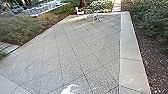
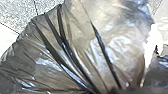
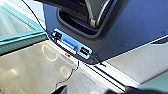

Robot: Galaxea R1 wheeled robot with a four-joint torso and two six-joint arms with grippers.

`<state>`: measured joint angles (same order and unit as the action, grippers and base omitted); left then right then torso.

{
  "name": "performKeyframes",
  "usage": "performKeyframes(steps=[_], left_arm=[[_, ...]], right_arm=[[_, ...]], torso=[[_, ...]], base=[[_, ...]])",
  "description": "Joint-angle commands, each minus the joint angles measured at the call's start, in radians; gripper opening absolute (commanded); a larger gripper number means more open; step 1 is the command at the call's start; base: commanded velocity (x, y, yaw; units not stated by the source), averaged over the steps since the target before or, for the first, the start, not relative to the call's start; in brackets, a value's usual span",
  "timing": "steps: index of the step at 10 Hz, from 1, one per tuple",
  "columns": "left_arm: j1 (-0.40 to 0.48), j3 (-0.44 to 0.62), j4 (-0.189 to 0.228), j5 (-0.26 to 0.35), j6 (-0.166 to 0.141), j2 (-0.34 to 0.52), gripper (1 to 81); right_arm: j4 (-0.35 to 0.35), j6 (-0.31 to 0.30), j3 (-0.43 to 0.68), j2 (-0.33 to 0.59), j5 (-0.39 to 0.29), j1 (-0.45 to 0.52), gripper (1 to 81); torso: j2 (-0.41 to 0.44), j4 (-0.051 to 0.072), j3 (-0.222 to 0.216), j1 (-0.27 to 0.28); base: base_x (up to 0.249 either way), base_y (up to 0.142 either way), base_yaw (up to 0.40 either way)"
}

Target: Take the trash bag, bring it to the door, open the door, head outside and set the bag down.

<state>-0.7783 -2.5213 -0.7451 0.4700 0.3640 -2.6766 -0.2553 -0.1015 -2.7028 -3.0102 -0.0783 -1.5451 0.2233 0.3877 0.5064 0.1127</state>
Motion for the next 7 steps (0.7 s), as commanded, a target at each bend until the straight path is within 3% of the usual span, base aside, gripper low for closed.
performKeyframes(steps=[1,7], left_arm=[[0.179,-0.102,-0.026,0.171,-0.002,0.055,1.0],[0.270,-0.134,-0.043,0.254,0.000,0.069,1.0]], right_arm=[[-0.004,0.002,0.006,-0.028,-0.078,-0.008,81.1],[-0.012,0.002,0.008,-0.025,-0.077,-0.010,81.1]], torso=[[0.000,0.000,0.000,0.000],[0.000,0.000,0.001,0.000]], base=[[0.000,0.000,0.000],[0.000,0.000,0.000]])
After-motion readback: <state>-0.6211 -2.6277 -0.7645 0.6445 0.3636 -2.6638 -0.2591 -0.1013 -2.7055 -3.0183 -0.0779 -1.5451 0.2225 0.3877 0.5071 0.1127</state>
